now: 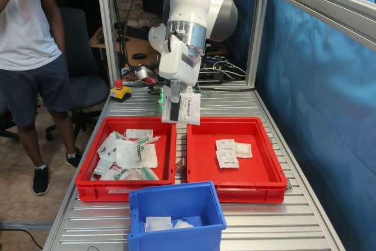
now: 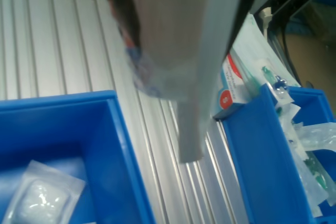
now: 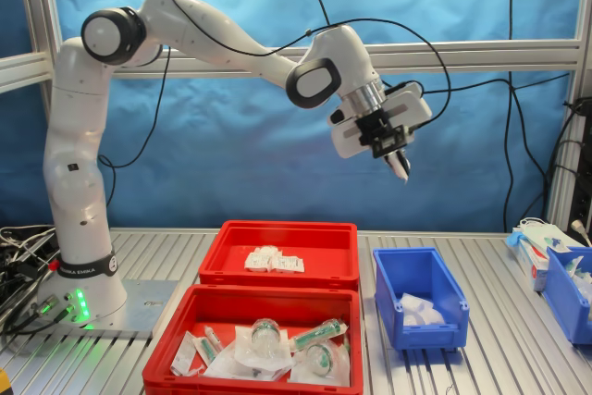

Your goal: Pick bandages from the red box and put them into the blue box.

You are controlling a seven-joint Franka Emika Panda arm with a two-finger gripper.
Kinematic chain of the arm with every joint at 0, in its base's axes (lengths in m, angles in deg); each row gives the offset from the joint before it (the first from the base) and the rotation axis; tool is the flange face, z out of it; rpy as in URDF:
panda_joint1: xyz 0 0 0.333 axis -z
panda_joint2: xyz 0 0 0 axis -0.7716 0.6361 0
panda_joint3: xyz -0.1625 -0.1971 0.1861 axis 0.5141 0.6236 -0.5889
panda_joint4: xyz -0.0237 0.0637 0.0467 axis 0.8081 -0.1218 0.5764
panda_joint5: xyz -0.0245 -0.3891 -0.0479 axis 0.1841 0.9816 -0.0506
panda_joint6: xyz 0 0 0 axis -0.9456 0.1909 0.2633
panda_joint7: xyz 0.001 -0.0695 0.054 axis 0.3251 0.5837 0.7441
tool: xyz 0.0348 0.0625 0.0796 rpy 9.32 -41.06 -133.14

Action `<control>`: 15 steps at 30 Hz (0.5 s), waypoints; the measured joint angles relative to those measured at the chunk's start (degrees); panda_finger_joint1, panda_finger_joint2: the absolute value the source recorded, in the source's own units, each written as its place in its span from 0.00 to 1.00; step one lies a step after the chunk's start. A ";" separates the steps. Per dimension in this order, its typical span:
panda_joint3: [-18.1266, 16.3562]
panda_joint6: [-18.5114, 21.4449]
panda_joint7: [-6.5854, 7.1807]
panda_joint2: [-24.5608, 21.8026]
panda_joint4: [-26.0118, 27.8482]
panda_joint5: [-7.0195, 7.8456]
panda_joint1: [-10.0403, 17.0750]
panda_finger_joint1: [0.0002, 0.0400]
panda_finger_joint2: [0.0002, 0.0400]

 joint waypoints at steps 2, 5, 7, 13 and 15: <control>0.12 0.00 0.00 1.12 1.23 -0.52 0.06 0.16 0.16; 0.23 0.00 0.00 3.46 3.46 -1.16 0.23 0.16 0.16; 0.24 0.01 0.00 5.97 5.52 -1.66 0.43 0.16 0.16; 0.26 -0.02 0.00 10.28 8.51 -2.12 0.79 0.16 0.16; 0.26 -0.07 0.00 11.77 9.25 -2.24 0.87 0.16 0.16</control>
